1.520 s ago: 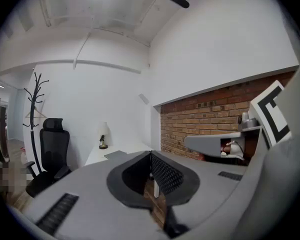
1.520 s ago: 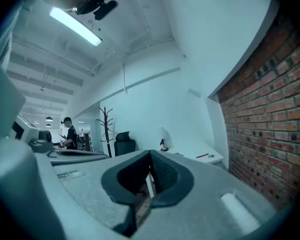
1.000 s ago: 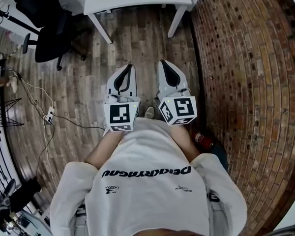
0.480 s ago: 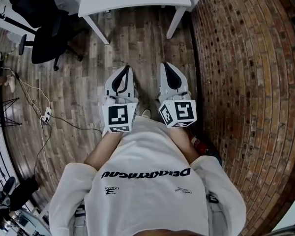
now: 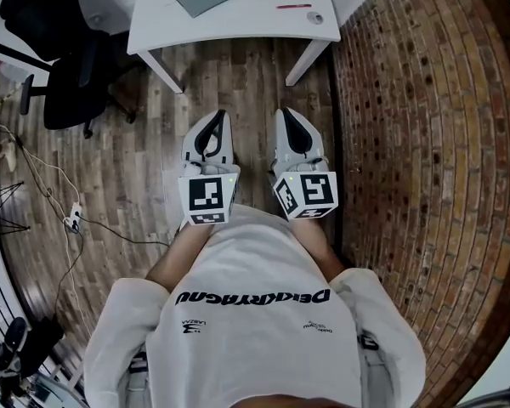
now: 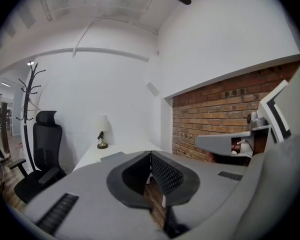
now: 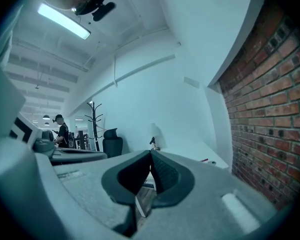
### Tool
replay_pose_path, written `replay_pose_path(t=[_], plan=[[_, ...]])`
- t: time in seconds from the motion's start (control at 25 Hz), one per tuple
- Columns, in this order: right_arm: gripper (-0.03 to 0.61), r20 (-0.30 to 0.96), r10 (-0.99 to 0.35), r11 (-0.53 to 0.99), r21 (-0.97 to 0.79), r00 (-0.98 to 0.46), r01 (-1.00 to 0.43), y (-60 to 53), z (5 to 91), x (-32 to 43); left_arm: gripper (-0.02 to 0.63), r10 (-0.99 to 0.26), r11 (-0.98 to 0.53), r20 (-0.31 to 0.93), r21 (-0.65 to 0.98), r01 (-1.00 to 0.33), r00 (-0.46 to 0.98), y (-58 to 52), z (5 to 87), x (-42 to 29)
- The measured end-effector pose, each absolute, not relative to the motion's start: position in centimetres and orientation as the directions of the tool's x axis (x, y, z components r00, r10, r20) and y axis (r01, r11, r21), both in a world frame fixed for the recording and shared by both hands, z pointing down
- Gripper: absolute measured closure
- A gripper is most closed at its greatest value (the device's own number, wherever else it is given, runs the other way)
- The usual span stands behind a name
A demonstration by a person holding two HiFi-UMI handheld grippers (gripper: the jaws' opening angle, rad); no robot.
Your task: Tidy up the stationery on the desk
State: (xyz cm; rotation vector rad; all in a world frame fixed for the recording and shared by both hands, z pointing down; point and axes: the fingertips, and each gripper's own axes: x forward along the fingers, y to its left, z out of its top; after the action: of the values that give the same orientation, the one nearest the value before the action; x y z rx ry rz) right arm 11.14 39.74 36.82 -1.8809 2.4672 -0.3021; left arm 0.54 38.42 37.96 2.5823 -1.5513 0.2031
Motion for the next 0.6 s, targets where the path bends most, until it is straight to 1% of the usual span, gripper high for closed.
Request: replay_pose_path(t=[0.4, 0.6], plan=[[0.584, 0.147, -0.948, 0.252, -0.185, -0.28, -0.95, 19.4, 35.4, 7.1, 0.615, -0.858, -0.469, 0.206, 0.063, -0.881, 0.471, 17.7, 36.5, -3.1], [0.584, 0.185, -0.95, 0.216, -0.198, -0.253, -0.956, 11.7, 36.0, 5.4, 0.615, -0.839, -0.485, 0.24, 0.078, -0.871, 0.489, 9.4, 37.2, -5.1]])
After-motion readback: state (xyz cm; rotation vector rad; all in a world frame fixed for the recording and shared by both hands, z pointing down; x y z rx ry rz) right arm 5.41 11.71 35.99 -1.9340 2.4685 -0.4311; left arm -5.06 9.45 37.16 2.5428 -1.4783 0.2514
